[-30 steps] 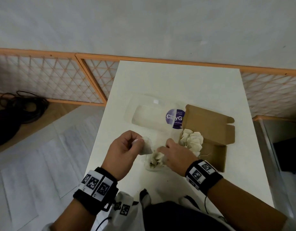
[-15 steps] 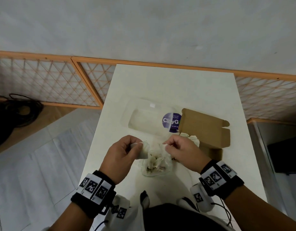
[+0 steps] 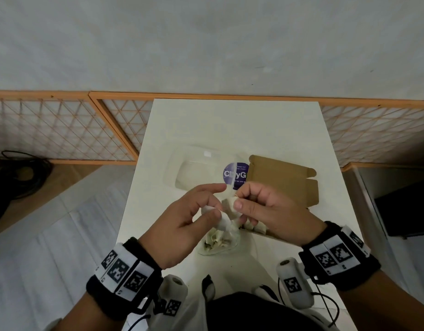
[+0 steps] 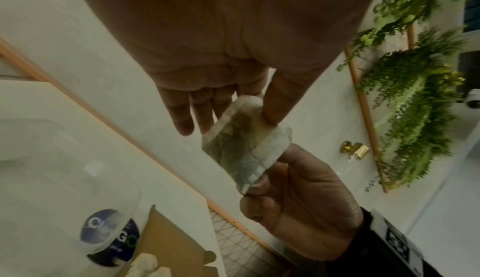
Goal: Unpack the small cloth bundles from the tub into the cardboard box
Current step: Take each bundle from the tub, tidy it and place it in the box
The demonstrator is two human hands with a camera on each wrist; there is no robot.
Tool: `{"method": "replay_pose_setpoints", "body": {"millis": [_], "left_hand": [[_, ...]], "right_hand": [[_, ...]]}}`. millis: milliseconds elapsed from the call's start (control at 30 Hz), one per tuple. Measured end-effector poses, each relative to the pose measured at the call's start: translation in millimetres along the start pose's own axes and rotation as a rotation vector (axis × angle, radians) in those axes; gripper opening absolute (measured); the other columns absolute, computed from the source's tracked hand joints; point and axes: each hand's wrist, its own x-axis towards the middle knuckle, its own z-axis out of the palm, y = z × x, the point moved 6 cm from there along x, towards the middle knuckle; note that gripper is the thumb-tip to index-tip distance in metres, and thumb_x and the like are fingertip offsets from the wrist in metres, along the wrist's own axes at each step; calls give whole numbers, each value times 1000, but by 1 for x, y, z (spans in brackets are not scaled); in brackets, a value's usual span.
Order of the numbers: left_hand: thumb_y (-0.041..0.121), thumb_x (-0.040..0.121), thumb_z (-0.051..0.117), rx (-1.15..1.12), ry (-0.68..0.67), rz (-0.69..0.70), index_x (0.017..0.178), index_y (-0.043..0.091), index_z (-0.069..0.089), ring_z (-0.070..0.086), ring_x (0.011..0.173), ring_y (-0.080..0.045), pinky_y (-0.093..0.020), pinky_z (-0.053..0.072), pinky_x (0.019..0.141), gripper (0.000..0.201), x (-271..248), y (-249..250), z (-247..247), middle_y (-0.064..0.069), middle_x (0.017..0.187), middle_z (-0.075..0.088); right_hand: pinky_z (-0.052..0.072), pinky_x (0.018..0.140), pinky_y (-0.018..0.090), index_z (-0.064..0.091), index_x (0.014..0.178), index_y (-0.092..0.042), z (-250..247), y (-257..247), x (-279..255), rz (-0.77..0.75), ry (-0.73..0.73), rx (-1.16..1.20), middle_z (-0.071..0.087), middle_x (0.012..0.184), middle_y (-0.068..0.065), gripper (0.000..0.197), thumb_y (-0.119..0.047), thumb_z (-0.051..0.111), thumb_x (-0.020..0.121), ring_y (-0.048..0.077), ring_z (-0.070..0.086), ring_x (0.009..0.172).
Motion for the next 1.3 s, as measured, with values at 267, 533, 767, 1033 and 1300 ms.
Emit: {"method": "replay_pose_setpoints", "body": {"millis": [267, 533, 767, 1033, 1300], "left_hand": [[18, 106, 57, 31, -60, -1, 99, 15, 67, 71, 100, -24, -56, 54, 91, 13, 4, 9, 13, -1, 97, 76], [14, 104, 60, 23, -26, 69, 100, 15, 69, 73, 97, -28, -53, 57, 88, 10, -3, 11, 16, -4, 101, 73], [15, 105, 60, 56, 3, 163, 99, 17, 72, 70, 95, -30, -52, 55, 86, 14, -9, 26, 13, -2, 99, 69], [19, 104, 60, 46, 0, 237, 99, 18, 75, 68, 99, -28, -39, 54, 89, 16, -10, 45, 14, -3, 99, 68], [14, 101, 60, -68, 27, 217, 97, 11, 75, 67, 101, -25, -35, 54, 91, 16, -7, 47, 11, -7, 98, 69]], "right_hand": [[46, 66, 42, 61, 99, -7, -4, 0, -9, -33, 102, 146, 60, 85, 9, 18, -23, 68, 94, 17, 60, 70], [45, 60, 27, 63, 91, -14, -25, -14, -12, -126, 242, 395, 69, 94, 14, 9, -19, 66, 97, 19, 57, 73], [45, 58, 29, 62, 99, -3, -52, -20, -15, -106, 474, 256, 71, 87, 15, 9, -11, 62, 101, 20, 60, 68], [62, 83, 36, 64, 125, -31, -57, -17, -28, 59, 622, -204, 70, 117, -15, 28, -35, 69, 98, 16, 73, 96], [49, 70, 10, 78, 106, -24, -30, -68, -56, -125, 500, -121, 73, 81, -6, 23, -38, 61, 97, 4, 62, 71]]}}
